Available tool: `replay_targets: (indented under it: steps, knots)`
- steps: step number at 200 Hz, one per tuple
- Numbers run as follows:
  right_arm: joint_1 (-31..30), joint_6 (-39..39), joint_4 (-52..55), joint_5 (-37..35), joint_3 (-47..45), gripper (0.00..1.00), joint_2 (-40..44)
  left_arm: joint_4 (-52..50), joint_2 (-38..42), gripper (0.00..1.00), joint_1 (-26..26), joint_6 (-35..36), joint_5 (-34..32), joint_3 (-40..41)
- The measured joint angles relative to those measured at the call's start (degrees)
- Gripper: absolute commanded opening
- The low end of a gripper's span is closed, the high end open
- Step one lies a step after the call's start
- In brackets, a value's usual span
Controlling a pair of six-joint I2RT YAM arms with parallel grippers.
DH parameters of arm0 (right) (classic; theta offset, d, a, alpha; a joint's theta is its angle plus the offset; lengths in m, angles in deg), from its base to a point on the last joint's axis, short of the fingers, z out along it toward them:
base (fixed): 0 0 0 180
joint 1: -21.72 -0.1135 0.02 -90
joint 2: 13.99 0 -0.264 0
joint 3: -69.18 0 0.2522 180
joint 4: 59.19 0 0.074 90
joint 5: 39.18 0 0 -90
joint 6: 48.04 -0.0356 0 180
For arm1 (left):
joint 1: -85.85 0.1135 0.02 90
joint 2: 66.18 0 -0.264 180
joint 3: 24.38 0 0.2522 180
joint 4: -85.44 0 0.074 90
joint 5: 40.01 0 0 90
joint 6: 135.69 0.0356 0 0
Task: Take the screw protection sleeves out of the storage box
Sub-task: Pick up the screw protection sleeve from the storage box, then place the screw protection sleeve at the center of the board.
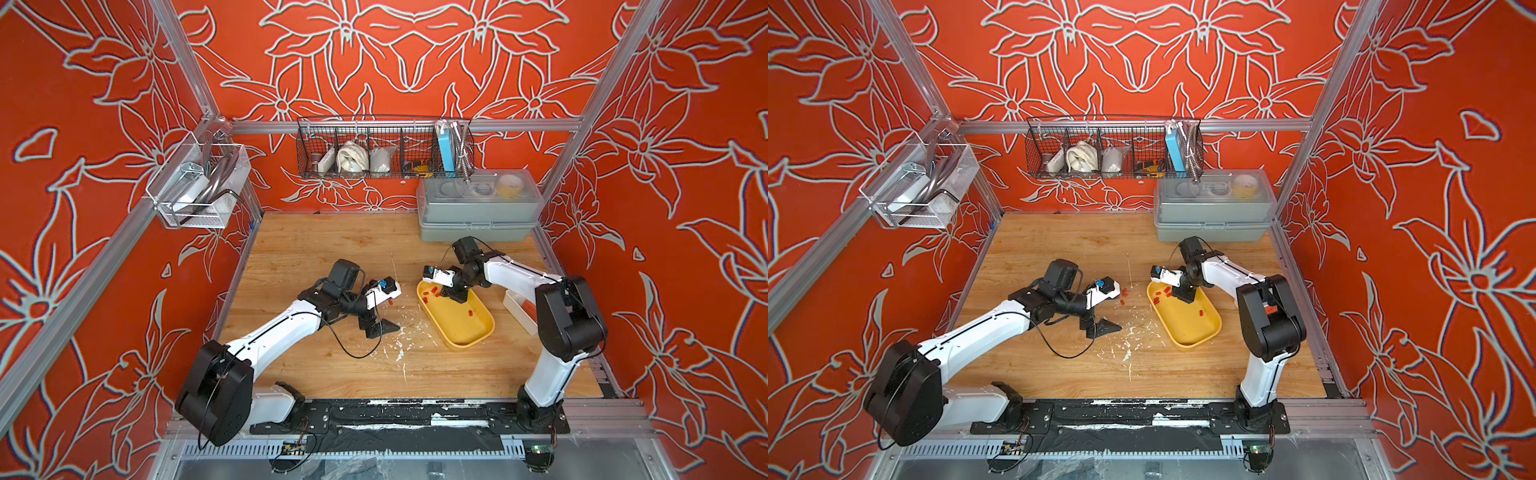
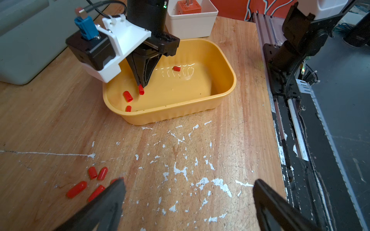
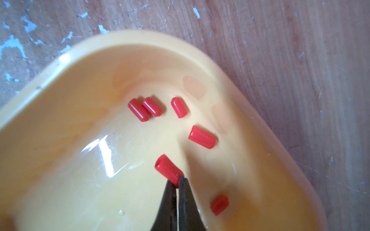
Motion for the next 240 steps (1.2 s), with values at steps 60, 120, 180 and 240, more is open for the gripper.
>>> replay_targets:
  steps: [60, 120, 180, 240]
  knots:
    - [0.0, -3.45, 1.49, 0.96, -0.31, 0.0, 5.31, -0.09, 0.42, 0.98, 0.66, -0.28, -3.63, 0.0]
    - [-6.43, -10.47, 3.89, 3.26, 2.45, 0.0, 14.36, 1.36, 3.1, 0.98, 10.73, -5.9, -7.13, -1.16]
    - [-18.6, -17.09, 3.39, -1.53, 9.77, 0.0, 0.81, 5.22, 4.33, 0.98, 16.5, -12.83, -15.98, -2.75]
    - [-25.07, -22.49, 2.34, -8.66, 20.11, 0.0, -15.08, 6.62, 4.79, 0.98, 17.66, -15.08, -22.18, -2.75]
